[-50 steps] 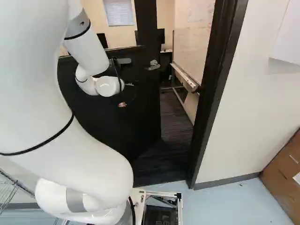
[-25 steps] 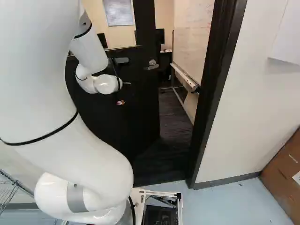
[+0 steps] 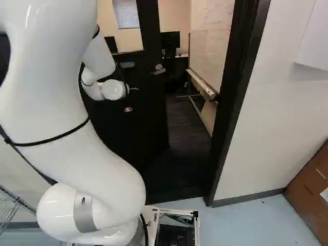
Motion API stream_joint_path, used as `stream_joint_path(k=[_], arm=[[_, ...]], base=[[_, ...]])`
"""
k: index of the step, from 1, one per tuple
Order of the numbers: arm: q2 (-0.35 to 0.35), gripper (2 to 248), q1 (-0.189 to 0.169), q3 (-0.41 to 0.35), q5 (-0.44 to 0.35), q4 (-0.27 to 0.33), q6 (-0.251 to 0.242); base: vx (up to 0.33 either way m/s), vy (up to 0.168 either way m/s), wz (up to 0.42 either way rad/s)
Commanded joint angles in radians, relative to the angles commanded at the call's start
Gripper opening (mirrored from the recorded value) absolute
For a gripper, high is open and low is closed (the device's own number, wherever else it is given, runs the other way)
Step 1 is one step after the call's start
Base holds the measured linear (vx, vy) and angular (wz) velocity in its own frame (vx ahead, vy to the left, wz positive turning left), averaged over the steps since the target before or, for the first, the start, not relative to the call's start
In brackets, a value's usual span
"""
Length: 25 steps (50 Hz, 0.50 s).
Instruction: Open the door and move inside
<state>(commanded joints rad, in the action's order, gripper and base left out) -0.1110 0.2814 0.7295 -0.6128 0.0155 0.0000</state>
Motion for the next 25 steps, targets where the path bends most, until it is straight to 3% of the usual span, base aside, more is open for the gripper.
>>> stream_joint_path(k=[25], arm=[[-0.095,247,0.059,0.104,0.000,0.053,0.000]], base=[[0.000,0.000,0.000]])
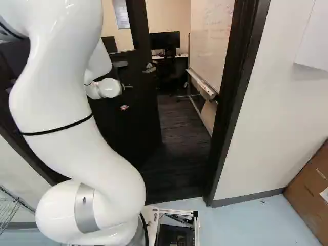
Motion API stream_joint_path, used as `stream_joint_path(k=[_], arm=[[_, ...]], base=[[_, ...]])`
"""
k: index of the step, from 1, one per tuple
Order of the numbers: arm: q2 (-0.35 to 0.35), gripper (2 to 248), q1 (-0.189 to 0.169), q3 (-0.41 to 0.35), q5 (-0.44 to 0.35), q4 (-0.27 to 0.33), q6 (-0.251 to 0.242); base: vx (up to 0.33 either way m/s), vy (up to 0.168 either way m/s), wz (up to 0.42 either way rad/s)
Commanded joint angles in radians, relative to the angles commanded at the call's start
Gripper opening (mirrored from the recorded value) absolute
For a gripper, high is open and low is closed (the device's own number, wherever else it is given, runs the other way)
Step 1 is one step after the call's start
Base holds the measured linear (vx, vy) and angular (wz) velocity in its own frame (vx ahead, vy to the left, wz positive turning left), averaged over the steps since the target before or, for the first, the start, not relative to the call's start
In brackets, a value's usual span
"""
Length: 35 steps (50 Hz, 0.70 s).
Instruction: Open the door and move inside
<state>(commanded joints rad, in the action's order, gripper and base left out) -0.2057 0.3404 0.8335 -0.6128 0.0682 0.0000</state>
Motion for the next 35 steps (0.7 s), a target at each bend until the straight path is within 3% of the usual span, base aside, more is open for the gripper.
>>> stream_joint_path(k=[35], arm=[[-0.135,247,0.074,0.156,0.000,0.091,0.000]], base=[[0.000,0.000,0.000]])
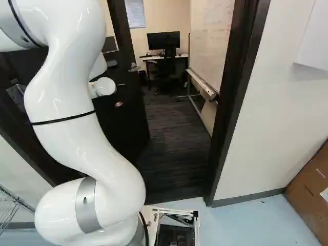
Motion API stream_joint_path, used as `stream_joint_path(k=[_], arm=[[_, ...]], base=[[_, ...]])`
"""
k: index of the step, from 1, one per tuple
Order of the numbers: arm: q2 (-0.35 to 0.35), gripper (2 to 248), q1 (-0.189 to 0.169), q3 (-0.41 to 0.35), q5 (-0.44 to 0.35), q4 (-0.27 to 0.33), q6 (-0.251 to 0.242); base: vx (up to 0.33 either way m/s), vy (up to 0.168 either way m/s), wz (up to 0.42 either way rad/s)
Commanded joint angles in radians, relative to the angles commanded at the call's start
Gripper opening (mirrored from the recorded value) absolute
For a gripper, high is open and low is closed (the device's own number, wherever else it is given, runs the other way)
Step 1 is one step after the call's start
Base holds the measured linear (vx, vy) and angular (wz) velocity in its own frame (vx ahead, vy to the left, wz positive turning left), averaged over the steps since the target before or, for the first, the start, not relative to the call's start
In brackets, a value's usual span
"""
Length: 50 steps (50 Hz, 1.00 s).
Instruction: Open the door and move inside
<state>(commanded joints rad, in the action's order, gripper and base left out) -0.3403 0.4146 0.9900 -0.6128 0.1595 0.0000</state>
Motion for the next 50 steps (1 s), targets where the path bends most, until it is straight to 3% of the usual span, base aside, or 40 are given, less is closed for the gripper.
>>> stream_joint_path(k=[50], arm=[[-0.208,247,0.089,0.260,0.000,0.146,0.000]], base=[[0.000,0.000,0.000]])
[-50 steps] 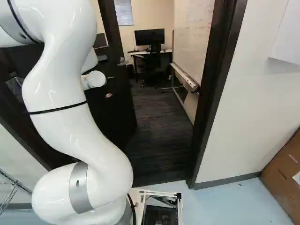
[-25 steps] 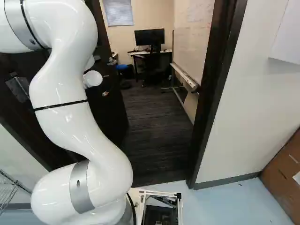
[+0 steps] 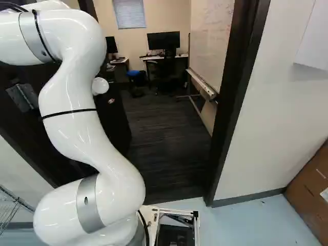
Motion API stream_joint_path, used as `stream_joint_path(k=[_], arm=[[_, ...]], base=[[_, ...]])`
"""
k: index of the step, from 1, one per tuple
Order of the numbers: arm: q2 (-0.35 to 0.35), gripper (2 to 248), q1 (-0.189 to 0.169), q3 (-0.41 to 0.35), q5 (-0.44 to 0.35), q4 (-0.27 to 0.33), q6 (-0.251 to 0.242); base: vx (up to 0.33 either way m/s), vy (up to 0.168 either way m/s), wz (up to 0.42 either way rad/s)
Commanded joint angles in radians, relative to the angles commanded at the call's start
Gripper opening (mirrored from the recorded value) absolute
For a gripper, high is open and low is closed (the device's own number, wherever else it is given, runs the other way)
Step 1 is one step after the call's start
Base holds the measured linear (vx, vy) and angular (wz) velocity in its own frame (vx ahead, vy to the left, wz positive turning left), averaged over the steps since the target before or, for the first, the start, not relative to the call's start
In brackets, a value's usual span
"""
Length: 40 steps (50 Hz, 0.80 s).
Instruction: Open the door and move inside
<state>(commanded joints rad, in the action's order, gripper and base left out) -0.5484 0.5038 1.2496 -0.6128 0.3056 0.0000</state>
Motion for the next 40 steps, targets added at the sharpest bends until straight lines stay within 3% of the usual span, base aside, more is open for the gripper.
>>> stream_joint_path(k=[29,40], arm=[[-0.128,247,0.044,0.169,0.000,0.017,0.000],[-0.133,247,0.045,0.176,0.000,0.017,0.000]], base=[[0.000,0.000,0.000],[0.000,0.000,0.000]])
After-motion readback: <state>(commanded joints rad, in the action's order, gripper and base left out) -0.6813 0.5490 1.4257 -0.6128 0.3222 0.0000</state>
